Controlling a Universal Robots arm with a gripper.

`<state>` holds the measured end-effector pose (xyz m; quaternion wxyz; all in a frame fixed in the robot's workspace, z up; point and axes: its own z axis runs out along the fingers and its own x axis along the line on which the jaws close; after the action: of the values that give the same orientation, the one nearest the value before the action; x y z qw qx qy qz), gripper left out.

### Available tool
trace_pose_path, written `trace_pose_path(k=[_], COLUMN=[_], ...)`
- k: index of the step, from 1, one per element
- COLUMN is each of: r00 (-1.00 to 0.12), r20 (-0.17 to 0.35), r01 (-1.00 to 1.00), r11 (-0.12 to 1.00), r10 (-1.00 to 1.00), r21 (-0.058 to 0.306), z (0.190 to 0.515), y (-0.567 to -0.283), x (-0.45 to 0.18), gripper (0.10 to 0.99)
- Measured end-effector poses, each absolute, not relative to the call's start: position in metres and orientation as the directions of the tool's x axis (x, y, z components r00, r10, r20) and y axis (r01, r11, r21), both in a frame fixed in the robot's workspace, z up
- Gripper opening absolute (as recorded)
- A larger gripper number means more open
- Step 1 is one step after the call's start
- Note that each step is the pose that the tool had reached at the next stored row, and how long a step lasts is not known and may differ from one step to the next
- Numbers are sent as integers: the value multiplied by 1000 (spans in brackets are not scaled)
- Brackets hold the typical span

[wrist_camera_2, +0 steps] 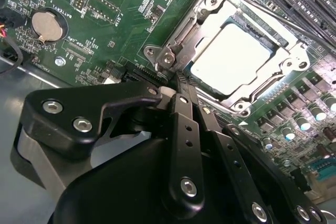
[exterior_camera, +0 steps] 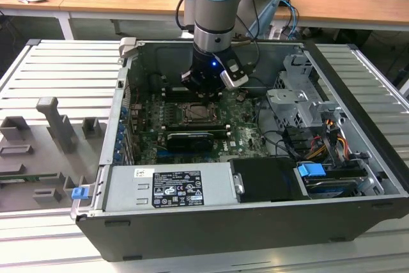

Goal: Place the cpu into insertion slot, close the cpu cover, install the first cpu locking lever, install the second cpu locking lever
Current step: 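Install the first cpu locking lever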

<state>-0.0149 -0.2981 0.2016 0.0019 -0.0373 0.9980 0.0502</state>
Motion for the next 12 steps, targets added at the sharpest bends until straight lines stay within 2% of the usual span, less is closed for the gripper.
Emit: trace_pose_path(k=[4,9,12], r00=[-997,-997,-997], r20=[-8,-11,-12], r01=[-74,-75,-74], r11=[992,987,986], r10=[-74,-74,-74], r21=[102,145,151], z=[199,198,199], y=[-298,-298,-298], x=[-15,-15,-15], gripper=[106,106,106])
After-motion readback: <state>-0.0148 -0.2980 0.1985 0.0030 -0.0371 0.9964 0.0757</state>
